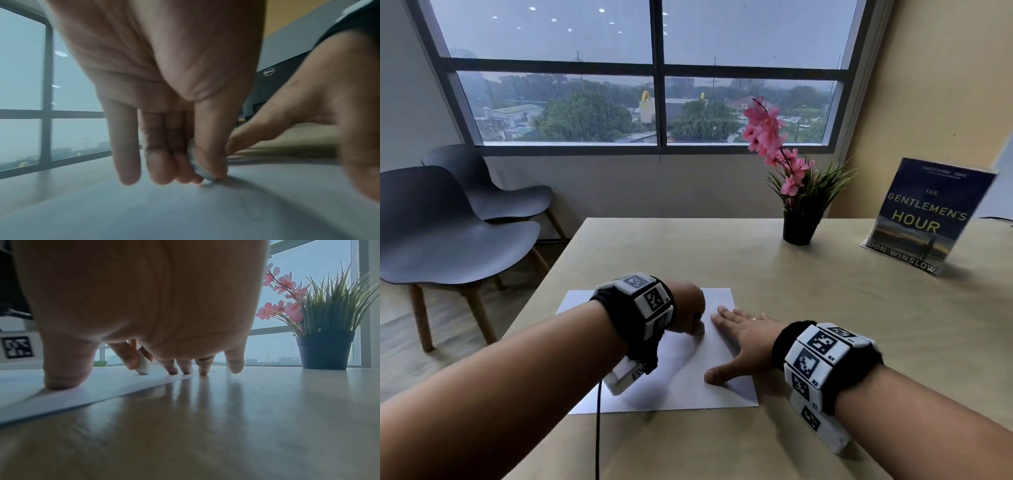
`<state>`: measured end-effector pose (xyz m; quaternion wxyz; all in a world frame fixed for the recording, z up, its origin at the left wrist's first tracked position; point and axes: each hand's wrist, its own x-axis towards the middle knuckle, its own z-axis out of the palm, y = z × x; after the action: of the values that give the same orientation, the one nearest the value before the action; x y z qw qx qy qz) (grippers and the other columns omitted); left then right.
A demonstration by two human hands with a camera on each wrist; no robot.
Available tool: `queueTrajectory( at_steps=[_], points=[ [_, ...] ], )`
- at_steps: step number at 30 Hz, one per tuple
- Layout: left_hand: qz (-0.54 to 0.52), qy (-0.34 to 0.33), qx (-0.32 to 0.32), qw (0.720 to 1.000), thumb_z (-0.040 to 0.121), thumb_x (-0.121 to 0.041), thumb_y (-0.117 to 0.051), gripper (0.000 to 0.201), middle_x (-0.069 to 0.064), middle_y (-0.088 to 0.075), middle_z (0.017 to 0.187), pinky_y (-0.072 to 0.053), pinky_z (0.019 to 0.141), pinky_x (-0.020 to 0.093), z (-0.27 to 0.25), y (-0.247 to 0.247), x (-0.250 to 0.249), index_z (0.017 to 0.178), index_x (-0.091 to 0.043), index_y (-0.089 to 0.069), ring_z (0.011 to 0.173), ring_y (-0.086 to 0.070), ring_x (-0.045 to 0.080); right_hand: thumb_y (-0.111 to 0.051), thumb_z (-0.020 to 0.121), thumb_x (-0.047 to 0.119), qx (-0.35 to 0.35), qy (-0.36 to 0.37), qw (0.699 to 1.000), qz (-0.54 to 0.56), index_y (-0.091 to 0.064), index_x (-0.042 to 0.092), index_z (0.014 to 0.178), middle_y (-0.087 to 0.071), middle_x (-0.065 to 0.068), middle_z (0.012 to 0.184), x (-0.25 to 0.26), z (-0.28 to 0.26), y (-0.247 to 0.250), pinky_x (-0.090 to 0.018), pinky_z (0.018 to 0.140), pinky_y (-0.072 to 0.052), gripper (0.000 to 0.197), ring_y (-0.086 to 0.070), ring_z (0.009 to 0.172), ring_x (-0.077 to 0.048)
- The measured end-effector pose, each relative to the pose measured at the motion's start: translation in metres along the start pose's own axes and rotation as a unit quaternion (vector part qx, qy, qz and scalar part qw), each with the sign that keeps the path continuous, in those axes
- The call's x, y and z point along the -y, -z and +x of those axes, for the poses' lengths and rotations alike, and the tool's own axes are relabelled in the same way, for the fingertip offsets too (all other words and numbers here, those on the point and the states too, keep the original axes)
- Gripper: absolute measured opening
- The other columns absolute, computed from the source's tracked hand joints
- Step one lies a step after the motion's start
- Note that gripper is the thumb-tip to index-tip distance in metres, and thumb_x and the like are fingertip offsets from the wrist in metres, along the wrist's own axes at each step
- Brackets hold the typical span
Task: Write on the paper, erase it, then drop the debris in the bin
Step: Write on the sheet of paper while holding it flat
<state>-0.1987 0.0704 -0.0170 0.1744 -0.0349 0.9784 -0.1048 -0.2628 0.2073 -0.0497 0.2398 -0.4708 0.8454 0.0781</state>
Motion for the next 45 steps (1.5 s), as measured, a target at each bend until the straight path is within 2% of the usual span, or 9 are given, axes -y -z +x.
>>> queueTrajectory(
  at_steps=[3,9,14,17,20,24,38,42,45],
  points=[
    [0.031,-0.028,0.014,0.999,0.096,-0.039,-0.047,0.04,0.01,-0.065,0.112,-0.038,0.072,0.028,0.0,0.0,-0.013,0.109,-0.007,-0.067,0.104,-0.06,0.028,-0.051,0.075,0.076,0.002,-0.002,1.0,-0.001,0.01,0.026,0.153,0.017,0.009,0.16,0.0,-0.001,0.001,-0.045,0.12,0.003,0.111,0.009,0.149,-0.012],
    [0.037,0.003,0.015,0.999,0.096,-0.04,-0.047,0.042,0.011,-0.065,0.116,-0.045,0.079,0.032,0.001,0.006,-0.006,0.113,-0.007,-0.066,0.105,-0.06,0.03,-0.051,0.076,0.077,0.001,-0.004,1.0,-0.003,0.01,0.026,0.153,0.016,0.009,0.161,0.001,-0.001,0.001,-0.045,0.12,0.003,0.111,0.009,0.149,-0.011],
    [0.03,-0.011,0.02,0.999,0.093,-0.046,-0.049,0.042,0.006,-0.065,0.113,-0.042,0.075,0.028,-0.008,-0.003,-0.009,0.112,-0.012,-0.066,0.104,-0.06,0.027,-0.051,0.074,0.077,0.003,-0.004,1.0,-0.001,0.01,0.027,0.153,0.017,0.01,0.16,0.0,0.0,0.0,-0.044,0.121,0.002,0.112,0.01,0.149,-0.012],
    [0.014,0.009,0.006,1.0,0.094,-0.042,-0.049,0.039,0.008,-0.066,0.113,-0.039,0.073,0.027,-0.01,-0.001,0.002,0.11,-0.011,-0.067,0.103,-0.06,0.028,-0.051,0.073,0.078,-0.002,-0.004,1.0,0.0,0.009,0.028,0.153,0.016,0.01,0.161,0.0,0.001,-0.001,-0.044,0.12,0.002,0.112,0.009,0.149,-0.011],
    [0.018,-0.004,0.007,1.0,0.096,-0.039,-0.047,0.037,0.008,-0.064,0.115,-0.038,0.073,0.027,-0.013,-0.003,-0.002,0.112,-0.012,-0.066,0.104,-0.059,0.028,-0.051,0.073,0.079,-0.002,-0.005,1.0,-0.002,0.01,0.027,0.153,0.016,0.01,0.161,0.0,0.002,-0.001,-0.044,0.12,0.002,0.112,0.009,0.149,-0.012],
    [0.006,-0.005,0.03,1.0,0.094,-0.044,-0.048,0.038,0.004,-0.065,0.111,-0.046,0.079,0.03,-0.019,-0.008,-0.003,0.109,-0.015,-0.066,0.101,-0.061,0.026,-0.05,0.075,0.077,0.002,-0.004,1.0,-0.001,0.011,0.027,0.153,0.017,0.009,0.16,0.0,0.001,0.0,-0.045,0.12,0.003,0.112,0.01,0.149,-0.011],
    [-0.01,0.019,0.017,1.0,0.095,-0.04,-0.048,0.037,0.008,-0.065,0.113,-0.038,0.072,0.025,-0.029,-0.009,0.01,0.11,-0.011,-0.067,0.103,-0.06,0.029,-0.05,0.075,0.077,0.005,-0.014,1.0,-0.004,0.011,0.027,0.153,0.017,0.009,0.16,0.003,-0.001,0.0,-0.047,0.121,0.001,0.111,0.01,0.149,-0.012],
    [-0.007,-0.002,0.033,0.999,0.094,-0.042,-0.047,0.034,0.004,-0.065,0.11,-0.04,0.072,0.026,-0.037,-0.016,0.002,0.107,-0.016,-0.066,0.099,-0.061,0.026,-0.05,0.075,0.077,0.003,-0.014,1.0,-0.002,0.011,0.026,0.153,0.017,0.009,0.161,0.004,-0.002,0.0,-0.046,0.121,0.002,0.111,0.01,0.149,-0.011],
    [-0.016,0.013,0.039,0.999,0.093,-0.046,-0.049,0.036,0.003,-0.065,0.109,-0.04,0.071,0.026,-0.037,-0.016,0.009,0.105,-0.017,-0.067,0.095,-0.061,0.026,-0.049,0.075,0.078,0.0,-0.018,1.0,-0.001,0.011,0.025,0.153,0.017,0.008,0.161,0.003,-0.003,0.0,-0.045,0.121,0.002,0.112,0.01,0.149,-0.012]
  ],
)
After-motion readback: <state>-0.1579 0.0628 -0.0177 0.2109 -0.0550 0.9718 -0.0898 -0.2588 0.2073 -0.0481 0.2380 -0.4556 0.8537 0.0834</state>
